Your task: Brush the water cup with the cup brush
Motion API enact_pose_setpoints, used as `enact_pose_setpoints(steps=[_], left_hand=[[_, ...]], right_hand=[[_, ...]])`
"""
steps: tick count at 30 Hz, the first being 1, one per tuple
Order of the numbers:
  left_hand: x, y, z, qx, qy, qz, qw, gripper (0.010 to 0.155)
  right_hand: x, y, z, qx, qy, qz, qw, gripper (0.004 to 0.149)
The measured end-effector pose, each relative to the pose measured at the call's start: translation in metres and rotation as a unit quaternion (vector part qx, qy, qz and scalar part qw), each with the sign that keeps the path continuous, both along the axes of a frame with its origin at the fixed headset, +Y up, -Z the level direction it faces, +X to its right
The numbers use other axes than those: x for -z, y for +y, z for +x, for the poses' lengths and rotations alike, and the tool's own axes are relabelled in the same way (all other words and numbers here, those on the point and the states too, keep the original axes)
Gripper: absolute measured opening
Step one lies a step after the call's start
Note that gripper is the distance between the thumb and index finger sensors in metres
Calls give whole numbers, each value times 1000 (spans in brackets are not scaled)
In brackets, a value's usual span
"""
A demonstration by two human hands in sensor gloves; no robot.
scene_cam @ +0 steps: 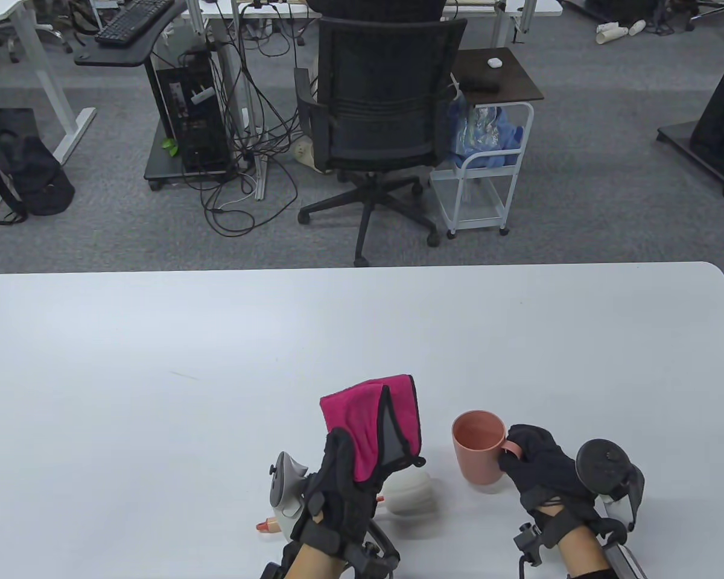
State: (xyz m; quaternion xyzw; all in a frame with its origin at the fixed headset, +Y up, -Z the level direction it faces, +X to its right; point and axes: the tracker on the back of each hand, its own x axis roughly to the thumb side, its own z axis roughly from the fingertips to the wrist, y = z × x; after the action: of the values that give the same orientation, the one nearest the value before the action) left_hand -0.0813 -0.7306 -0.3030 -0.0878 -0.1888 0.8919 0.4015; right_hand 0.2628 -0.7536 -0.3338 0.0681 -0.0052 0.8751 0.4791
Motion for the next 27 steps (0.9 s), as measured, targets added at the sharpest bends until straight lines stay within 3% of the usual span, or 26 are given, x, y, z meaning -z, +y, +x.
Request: enact_pose_setpoints(steps=[6, 11, 14, 17, 18, 21, 24, 27], left_hand=[[0, 0, 1, 5, -2, -5, 1000, 65], [1, -2, -2, 16, 10, -9, 1000, 64], [1, -3, -7, 18, 22, -17, 999, 64], [1, -4, -15, 18, 41, -23, 999, 64], [2, -4, -17, 26, 51, -22, 998, 64], [9, 0, -32, 114, 98, -19, 988, 64], [21, 10, -45, 181, 123, -19, 975, 64], [37, 22, -59, 272, 164, -12, 948, 63]], right_hand=[[2, -6, -1, -29, 6, -32, 999, 43], [3, -14, -7, -167, 17, -115, 979, 49], [2, -13, -7, -146, 20, -119, 982, 57], [-8, 5, 10, -97, 32, -156, 982, 78], [-10, 8, 13, -88, 30, -150, 984, 80], [-22, 29, 42, -48, -35, -52, 997, 78], [-25, 31, 52, -42, -41, -54, 997, 77], [-24, 29, 49, -8, -36, -56, 998, 75]])
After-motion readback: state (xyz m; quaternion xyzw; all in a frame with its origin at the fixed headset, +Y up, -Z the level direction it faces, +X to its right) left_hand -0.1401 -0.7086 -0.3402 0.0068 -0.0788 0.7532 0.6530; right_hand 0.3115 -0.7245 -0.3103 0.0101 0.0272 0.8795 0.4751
